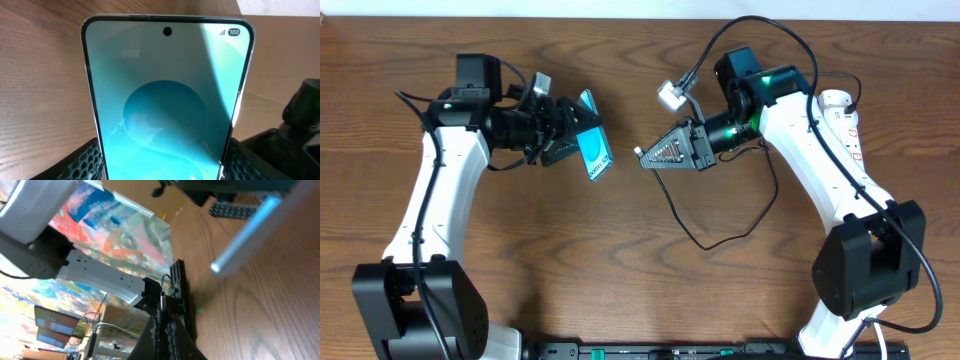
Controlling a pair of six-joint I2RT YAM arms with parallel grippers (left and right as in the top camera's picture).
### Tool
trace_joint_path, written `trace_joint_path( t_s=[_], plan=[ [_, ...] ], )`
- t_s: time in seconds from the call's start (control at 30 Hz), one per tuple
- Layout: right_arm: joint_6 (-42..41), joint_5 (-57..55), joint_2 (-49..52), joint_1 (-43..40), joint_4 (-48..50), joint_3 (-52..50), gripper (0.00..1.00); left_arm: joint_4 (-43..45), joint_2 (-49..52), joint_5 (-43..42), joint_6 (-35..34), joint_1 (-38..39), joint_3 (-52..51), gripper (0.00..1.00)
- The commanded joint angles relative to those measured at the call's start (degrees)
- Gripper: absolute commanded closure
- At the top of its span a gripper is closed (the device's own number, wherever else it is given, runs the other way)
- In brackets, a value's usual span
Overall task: Plug charger to phone and switch on socket
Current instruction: 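Lift the cable connector with the right gripper toward the phone, then align the connector with the phone's bottom port using the right gripper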
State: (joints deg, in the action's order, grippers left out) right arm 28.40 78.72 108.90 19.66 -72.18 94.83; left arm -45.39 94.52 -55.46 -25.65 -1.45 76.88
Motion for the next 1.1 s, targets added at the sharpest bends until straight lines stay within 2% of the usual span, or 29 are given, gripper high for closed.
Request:
trace_joint_path(
  t_s=[0.0,0.3,0.43,0.77,1.07],
  plan=[
    [-5.35,-4.50,-0.90,0.57,0.22,0.87,0.98,-1.86,-0.11,-0.74,-2.03,-0.07,0.15,0.93],
    [-15.98,-13.97,-0.90,2.84,5.31,0.85,0.98,-10.03,-0.11,20.11,-8.39,0.28,0.15,0.93],
    [-16.65,-14.14,-0.87,3.39,6.82,0.85,0.99,-10.32,-0.11,26.10,-12.09,0.28,0.37,0.93],
    [-24.02,-16.70,1.05,6.73,14.69,0.59,0.99,-9.44,-0.11,30.32,-14.25,0.28,1.36,0.93],
    [-26.29,-14.88,6.10,9.38,17.16,0.57,0.99,-9.27,-0.11,34.16,-16.72,0.24,1.38,0.93]
  ],
)
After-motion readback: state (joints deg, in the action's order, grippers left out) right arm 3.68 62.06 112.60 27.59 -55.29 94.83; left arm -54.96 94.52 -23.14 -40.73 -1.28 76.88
